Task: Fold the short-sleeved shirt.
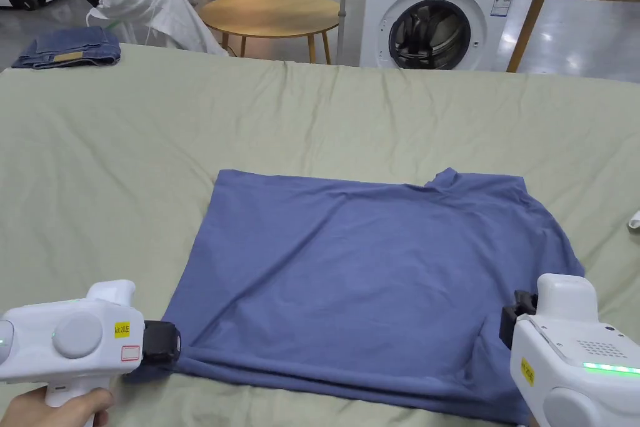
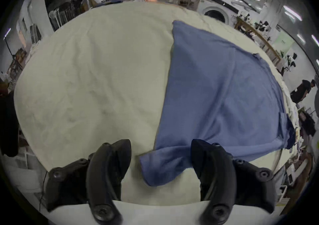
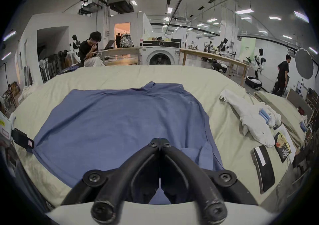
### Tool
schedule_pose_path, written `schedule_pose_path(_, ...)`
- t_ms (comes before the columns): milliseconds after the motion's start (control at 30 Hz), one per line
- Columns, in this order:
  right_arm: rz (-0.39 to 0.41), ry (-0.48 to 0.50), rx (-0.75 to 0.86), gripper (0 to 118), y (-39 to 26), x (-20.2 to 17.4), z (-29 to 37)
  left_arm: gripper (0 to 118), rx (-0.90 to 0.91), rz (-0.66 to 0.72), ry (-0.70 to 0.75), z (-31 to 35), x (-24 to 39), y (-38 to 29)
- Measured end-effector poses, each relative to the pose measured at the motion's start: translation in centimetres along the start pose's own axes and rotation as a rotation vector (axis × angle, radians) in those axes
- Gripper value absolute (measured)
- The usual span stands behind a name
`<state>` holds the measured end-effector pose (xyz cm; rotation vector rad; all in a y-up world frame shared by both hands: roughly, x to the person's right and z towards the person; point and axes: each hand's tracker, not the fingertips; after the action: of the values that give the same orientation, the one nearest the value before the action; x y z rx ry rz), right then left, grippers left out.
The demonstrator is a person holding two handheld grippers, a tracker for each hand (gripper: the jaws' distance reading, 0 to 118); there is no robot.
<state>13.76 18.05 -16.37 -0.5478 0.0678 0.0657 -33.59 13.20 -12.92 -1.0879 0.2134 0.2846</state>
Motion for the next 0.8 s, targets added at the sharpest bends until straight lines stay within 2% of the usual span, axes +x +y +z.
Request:
schedule_pose_path(133, 0.010, -0.007, -0.014, 0, -0.7, 0.3, -0.3, 71, -0.005, -0.061, 0.049, -0.9, 0.9, -0.6)
schedule_pose_path(200, 0.011, -0.009, -0.023, 0, -0.9, 0.5, -0.3, 61, -0.024, -0.117, 0.097, -1.0, 2.0, -0.6)
schedule_pose_path(267, 0.010, -0.012, -0.030, 0, -1.0, 0.6, -0.4, 37, -0.029, -0.169, 0.094, -1.1, 2.7, -0.5)
schedule_pose_path(333, 0.006, -0.012, -0.041, 0, -1.5, 1.0, -0.9, 6, -0.026, -0.161, 0.067, -0.8, 3.2, -0.3)
schedule_pose_path(400, -0.001, -0.016, -0.058, 0, -2.1, 1.4, -1.4, 4, -0.023, -0.149, 0.006, -0.7, 3.2, -0.1)
schedule_pose_path(500, -0.008, -0.026, -0.093, 0, -2.0, 1.9, -1.0, 4, -0.023, -0.168, 0.022, -0.7, 3.5, -0.2)
schedule_pose_path(700, 0.057, -0.074, -0.255, 1, -1.9, 4.8, -1.4, 4, -0.013, -0.185, 0.026, -0.5, 3.6, -0.3)
schedule_pose_path(767, 0.059, -0.079, -0.266, 17, -2.1, 5.6, -1.1, 4, -0.012, -0.189, 0.027, -0.6, 3.6, -0.4)
schedule_pose_path(800, 0.075, -0.085, -0.298, 30, -2.3, 6.0, -1.2, 4, -0.012, -0.192, 0.027, -0.6, 3.6, -0.4)
